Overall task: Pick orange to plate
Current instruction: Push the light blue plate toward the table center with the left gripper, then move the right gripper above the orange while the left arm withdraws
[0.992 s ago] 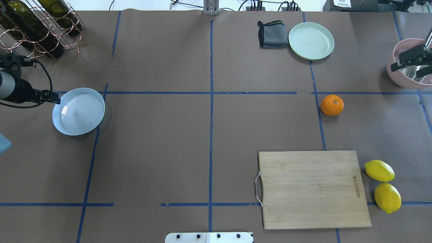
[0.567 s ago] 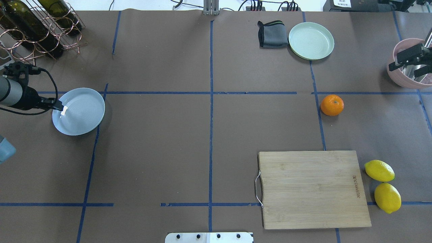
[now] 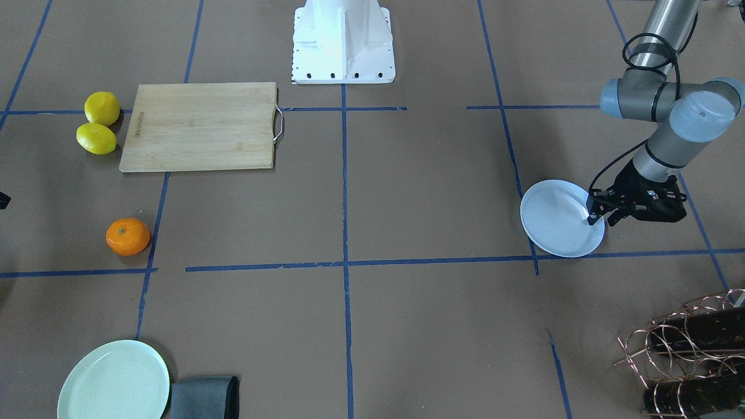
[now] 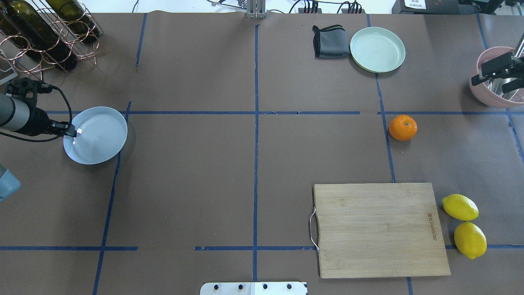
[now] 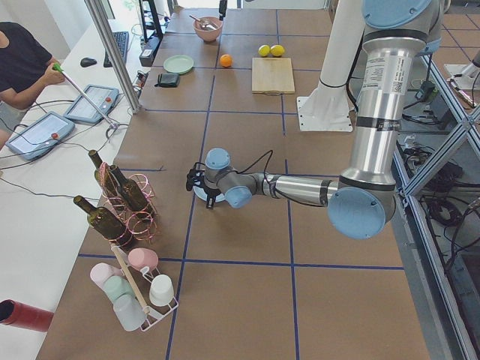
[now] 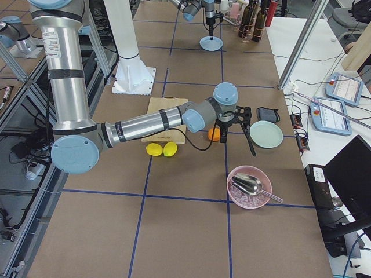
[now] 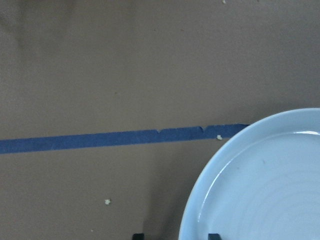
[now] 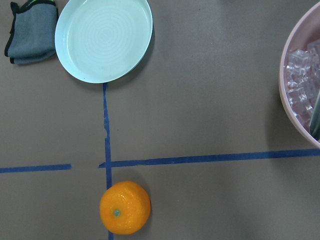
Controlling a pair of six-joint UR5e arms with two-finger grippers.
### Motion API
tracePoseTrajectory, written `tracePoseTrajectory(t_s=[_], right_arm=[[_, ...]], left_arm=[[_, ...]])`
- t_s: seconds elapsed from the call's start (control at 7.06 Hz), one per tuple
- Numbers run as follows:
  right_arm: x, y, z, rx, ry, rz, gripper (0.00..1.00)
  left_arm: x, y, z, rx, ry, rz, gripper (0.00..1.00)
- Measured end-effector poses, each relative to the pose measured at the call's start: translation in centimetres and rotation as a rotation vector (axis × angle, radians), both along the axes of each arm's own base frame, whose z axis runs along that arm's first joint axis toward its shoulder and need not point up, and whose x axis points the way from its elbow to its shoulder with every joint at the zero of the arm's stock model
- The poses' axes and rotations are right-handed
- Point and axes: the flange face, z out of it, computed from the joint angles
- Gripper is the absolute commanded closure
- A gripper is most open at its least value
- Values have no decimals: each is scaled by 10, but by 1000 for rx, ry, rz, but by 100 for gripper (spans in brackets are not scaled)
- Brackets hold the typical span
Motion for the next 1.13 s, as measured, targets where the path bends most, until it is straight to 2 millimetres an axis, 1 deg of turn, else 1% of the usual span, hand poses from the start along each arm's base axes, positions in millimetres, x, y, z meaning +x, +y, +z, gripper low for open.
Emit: tracePoseTrajectory(t_s=[0.14, 0.57, 0.71, 0.85, 0.99, 1.13], right_arm=[[0, 0, -1, 1, 0, 0, 0], [0, 0, -1, 2, -1, 1, 0], [0, 0, -1, 1, -1, 0, 0], [0, 0, 0, 0, -1, 0, 0], [0, -1, 0, 0, -1, -1, 0], [0, -1, 0, 0, 0, -1, 0]], left_arm=[[0, 0, -1, 4, 2, 2, 100], [-6, 3, -11, 18, 19, 8, 100], [-15, 5, -17, 11, 40, 12, 100], [-40, -1, -27, -14, 89, 10, 100], [-68, -16, -46, -44, 141, -3, 100], [-80, -35, -77, -69, 171, -12, 100]])
